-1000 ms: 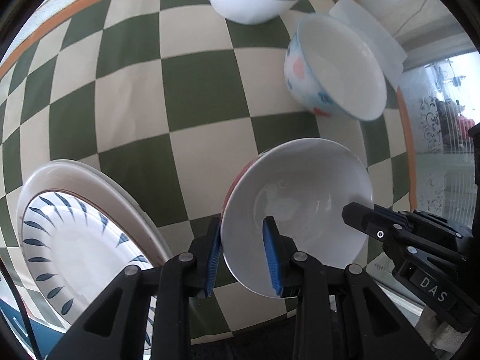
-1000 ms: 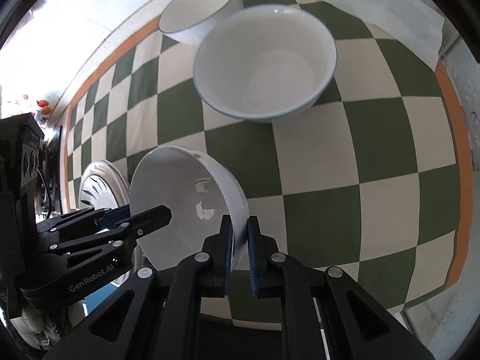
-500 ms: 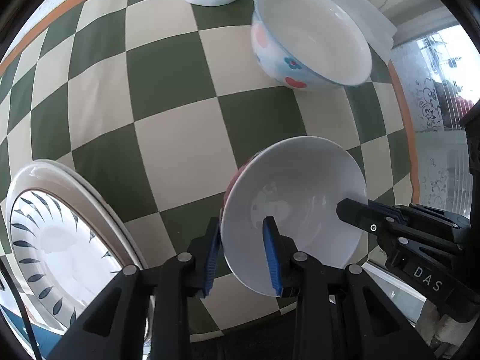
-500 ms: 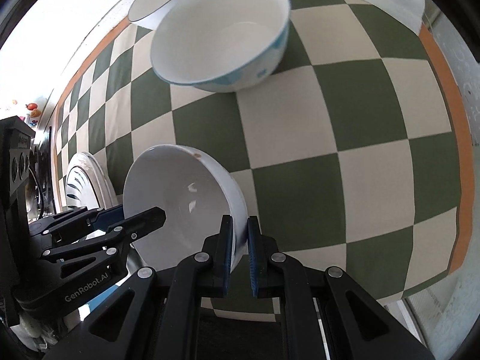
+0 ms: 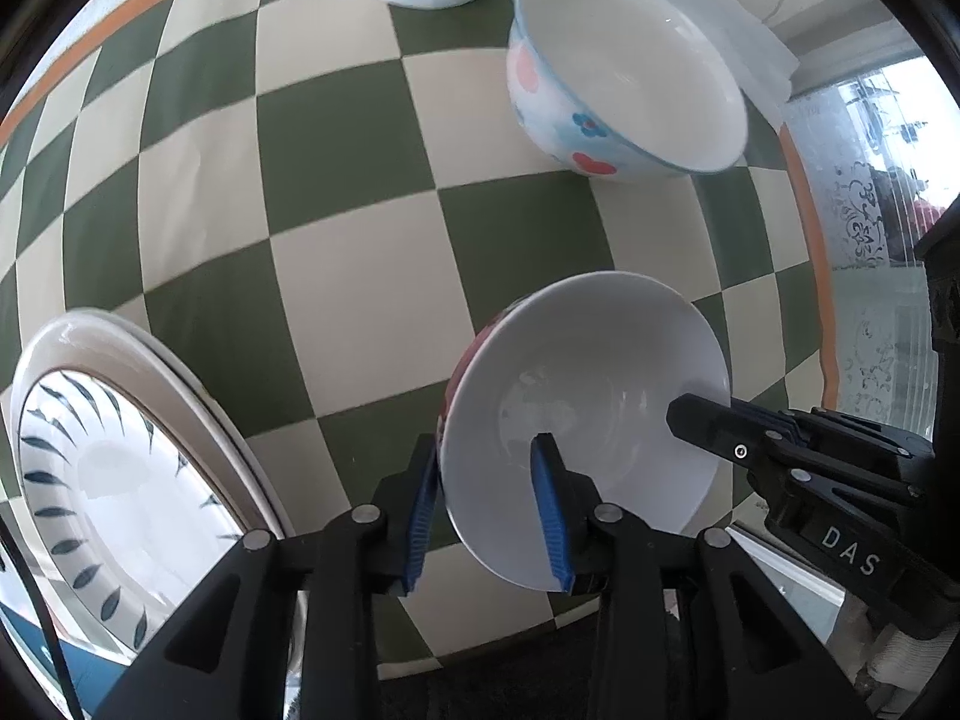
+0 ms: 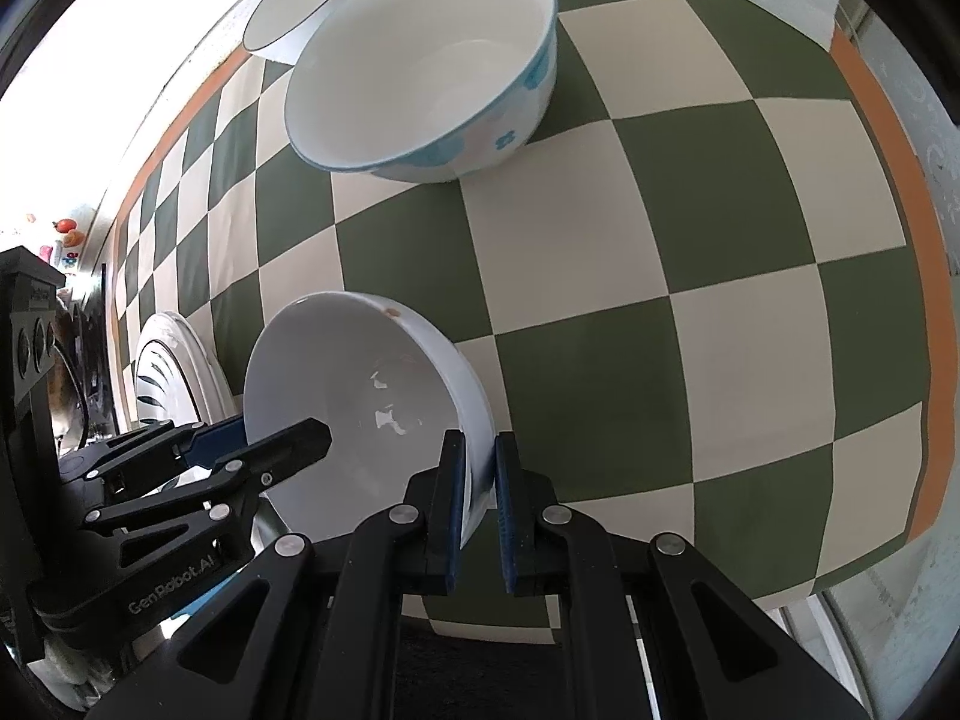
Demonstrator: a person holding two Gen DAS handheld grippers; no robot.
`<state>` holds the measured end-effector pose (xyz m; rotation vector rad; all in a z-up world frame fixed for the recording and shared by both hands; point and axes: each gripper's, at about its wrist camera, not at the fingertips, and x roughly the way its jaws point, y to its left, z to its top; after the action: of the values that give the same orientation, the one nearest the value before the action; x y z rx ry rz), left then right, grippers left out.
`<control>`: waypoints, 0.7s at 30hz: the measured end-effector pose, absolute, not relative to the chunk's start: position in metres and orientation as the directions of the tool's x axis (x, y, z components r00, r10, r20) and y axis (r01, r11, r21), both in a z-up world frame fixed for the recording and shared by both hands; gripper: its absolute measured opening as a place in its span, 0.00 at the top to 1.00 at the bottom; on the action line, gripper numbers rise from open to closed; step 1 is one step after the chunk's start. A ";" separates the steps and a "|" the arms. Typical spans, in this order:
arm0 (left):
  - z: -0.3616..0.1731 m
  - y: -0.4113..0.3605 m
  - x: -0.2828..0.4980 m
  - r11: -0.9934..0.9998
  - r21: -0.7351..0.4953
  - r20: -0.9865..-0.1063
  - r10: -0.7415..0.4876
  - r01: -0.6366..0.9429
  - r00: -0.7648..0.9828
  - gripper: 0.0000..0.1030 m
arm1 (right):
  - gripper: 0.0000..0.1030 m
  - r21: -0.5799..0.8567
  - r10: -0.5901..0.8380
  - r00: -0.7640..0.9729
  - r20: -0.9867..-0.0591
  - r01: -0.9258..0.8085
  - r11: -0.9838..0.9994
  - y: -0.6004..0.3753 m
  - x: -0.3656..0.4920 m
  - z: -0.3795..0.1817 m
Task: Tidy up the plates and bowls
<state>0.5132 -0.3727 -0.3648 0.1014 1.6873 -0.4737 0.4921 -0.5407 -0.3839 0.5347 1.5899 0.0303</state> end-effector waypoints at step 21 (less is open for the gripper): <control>-0.334 -0.408 0.637 0.926 -0.312 -0.947 -0.284 0.213 -0.150 0.69 | 0.68 0.475 0.425 0.213 -0.880 0.418 0.774 -0.633 0.567 -0.346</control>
<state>0.6373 -0.4078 -0.3339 -0.0552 1.6667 -0.4330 0.5669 -0.6334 -0.3455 0.7477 1.3963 0.0052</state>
